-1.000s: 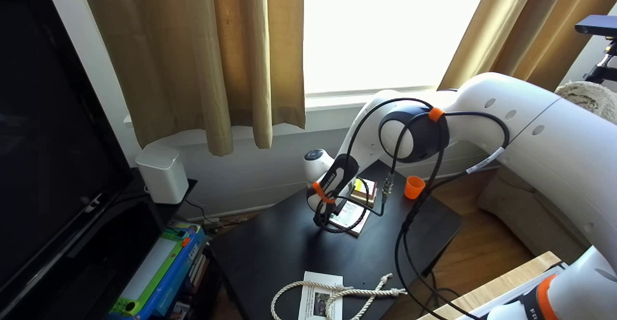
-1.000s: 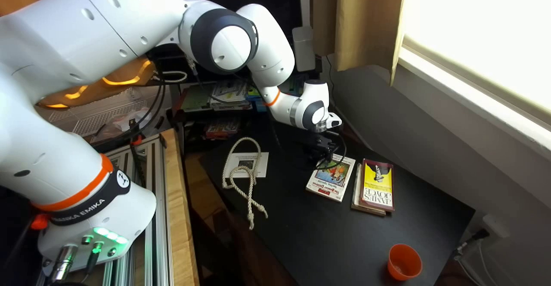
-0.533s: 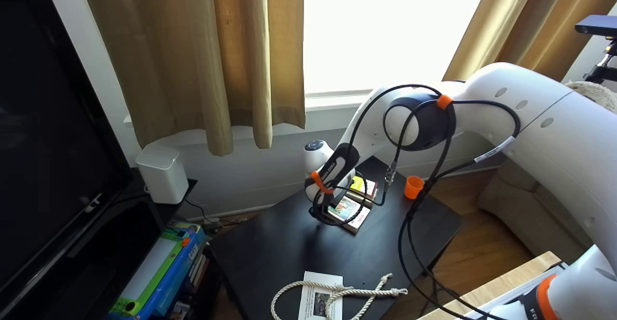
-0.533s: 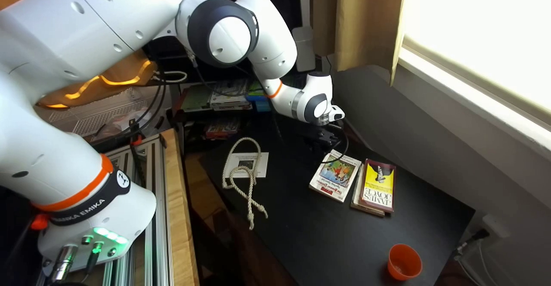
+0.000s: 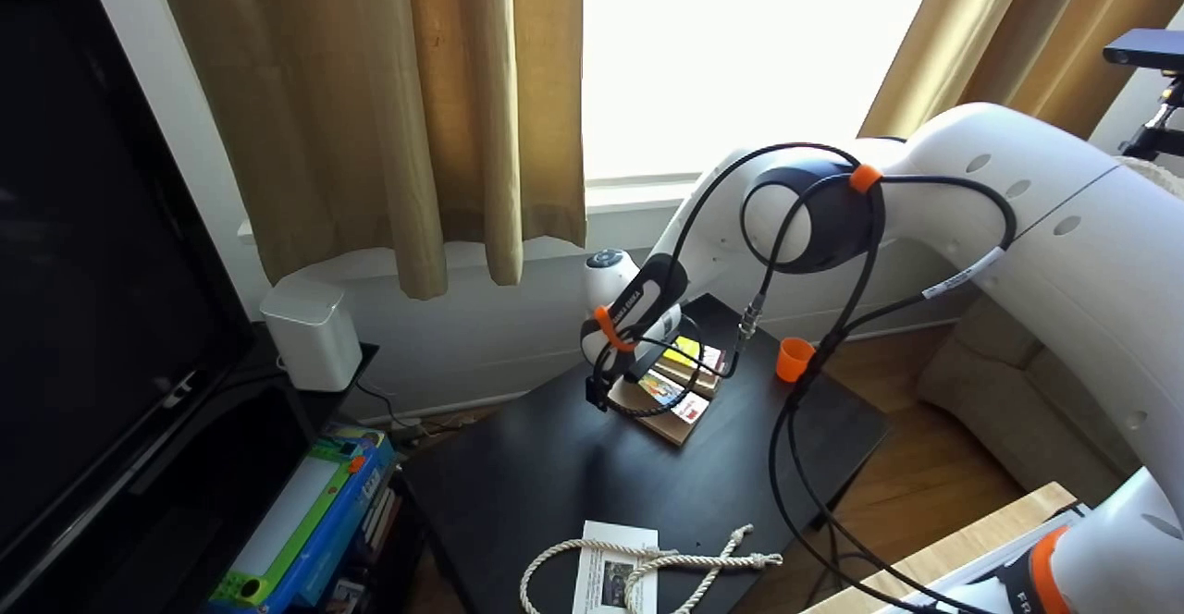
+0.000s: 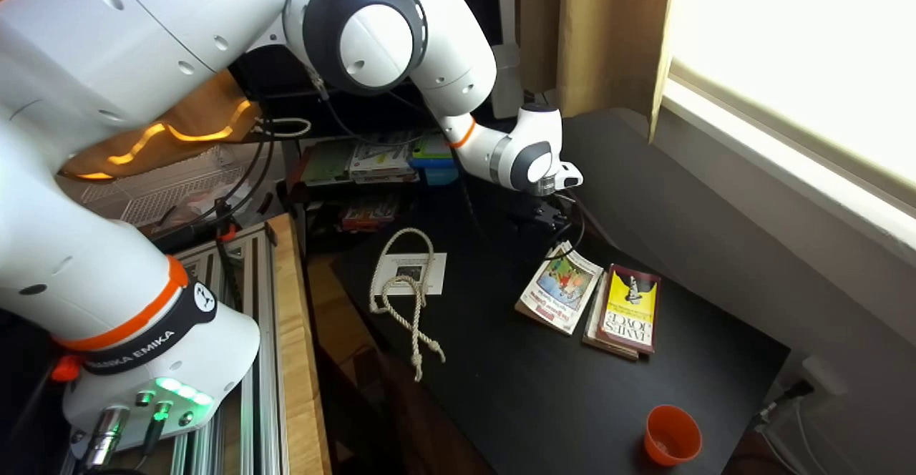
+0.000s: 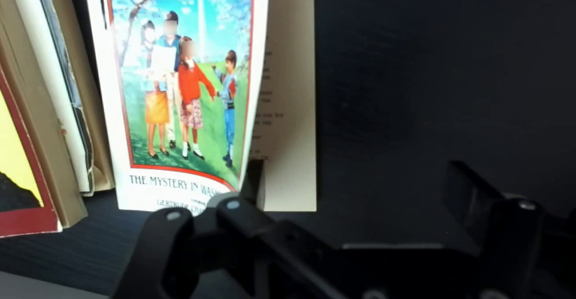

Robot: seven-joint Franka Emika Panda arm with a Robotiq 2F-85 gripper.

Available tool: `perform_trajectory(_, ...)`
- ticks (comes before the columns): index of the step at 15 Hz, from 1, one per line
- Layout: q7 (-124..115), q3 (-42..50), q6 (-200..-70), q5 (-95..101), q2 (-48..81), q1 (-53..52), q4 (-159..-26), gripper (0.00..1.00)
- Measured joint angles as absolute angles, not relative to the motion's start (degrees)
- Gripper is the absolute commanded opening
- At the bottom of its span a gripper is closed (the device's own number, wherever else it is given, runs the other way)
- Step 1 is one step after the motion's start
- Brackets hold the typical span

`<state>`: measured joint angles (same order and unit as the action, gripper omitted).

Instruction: Move the top book to the right, put the yellow book on the book on the right, and then put the white book on the books on the right

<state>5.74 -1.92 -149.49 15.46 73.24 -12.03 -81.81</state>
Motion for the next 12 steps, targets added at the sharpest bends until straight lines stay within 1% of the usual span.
perform_trajectory(8, 4.42, 0.6, -142.64, 15.14, 73.36, -12.06, -81.78, 1.0)
perform_trajectory(12, 4.42, 1.39, -141.83, 15.25, 73.17, -12.23, -81.77, 1.0)
